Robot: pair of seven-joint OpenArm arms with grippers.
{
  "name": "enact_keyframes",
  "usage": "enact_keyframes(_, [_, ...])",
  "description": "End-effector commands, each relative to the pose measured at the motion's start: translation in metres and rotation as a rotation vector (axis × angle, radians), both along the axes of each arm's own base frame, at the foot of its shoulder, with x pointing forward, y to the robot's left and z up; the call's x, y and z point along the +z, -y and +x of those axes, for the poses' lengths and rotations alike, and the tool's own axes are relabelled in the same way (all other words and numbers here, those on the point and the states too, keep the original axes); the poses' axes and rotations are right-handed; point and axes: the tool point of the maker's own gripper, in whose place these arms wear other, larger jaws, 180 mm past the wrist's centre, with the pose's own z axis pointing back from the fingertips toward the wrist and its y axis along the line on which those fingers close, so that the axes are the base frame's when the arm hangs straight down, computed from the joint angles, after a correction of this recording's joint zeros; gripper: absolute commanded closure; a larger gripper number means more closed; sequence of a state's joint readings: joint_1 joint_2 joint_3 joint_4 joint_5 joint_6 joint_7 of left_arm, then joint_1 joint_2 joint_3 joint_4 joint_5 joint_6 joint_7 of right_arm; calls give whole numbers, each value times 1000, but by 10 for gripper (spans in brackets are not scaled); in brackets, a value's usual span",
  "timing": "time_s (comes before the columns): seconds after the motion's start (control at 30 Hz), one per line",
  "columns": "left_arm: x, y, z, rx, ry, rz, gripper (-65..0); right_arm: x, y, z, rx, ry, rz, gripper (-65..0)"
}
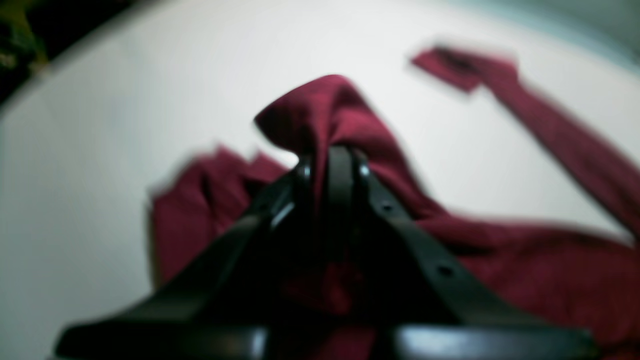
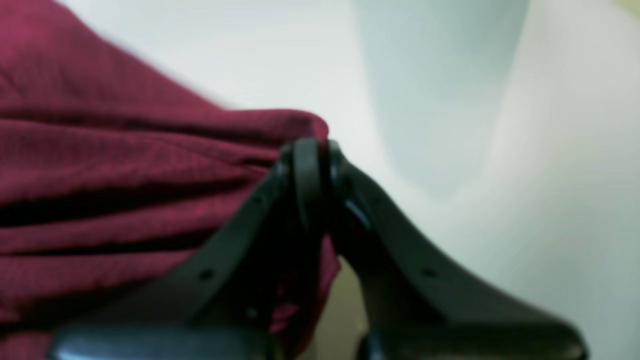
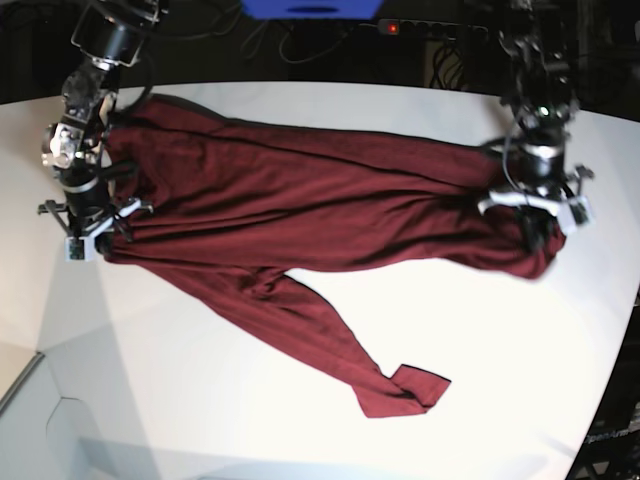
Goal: Layout the t-shirt on the table in an organized manner, then fold the t-shirt properly
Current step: 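Drag the held hem toward the other edge with both grippers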
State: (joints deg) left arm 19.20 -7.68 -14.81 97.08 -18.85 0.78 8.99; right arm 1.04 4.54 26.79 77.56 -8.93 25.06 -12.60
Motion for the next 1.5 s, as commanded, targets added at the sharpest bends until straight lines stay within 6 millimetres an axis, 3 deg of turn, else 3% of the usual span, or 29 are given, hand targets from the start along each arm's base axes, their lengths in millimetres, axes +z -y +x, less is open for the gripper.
enact_keyframes(0.0, [10,5,0,-28,40,14,-5,21,1,15,2,80,-2,0])
enact_keyframes(0.1, [-24,20,-26,-87,-72,11,-6,19,0,15,1,76,4,0])
enact_keyframes(0.2, [-42,36,-45,-176,-145,28,-39,19,-1,15,2,79,4,0])
enact_keyframes(0.37, [-47,48,-69,-292,-200,71,-179,20,-3,17,6,82,6,0])
enact_keyframes(0.57, [-45,38,-79,-317,-221,113,-291,21,-4,18,8,83,6,0])
enact_keyframes(0.8, [-6,41,-71,-313,-125,116,-298,20,-4,17,7,80,7,0])
enact_keyframes(1.0, [3,46,-54,-298,-74,98,-298,18,-8,17,4,80,22,0])
enact_keyframes(1.13, [-18,48,-55,-262,-114,61,-298,17,-10,17,4,80,27,0])
enact_keyframes(1.33, [-40,87,-72,-395,-181,35,-298,17,-11,17,7,78,26,0])
enact_keyframes(1.47, [-60,99,-91,-484,-252,53,-297,17,-11,17,7,78,26,0])
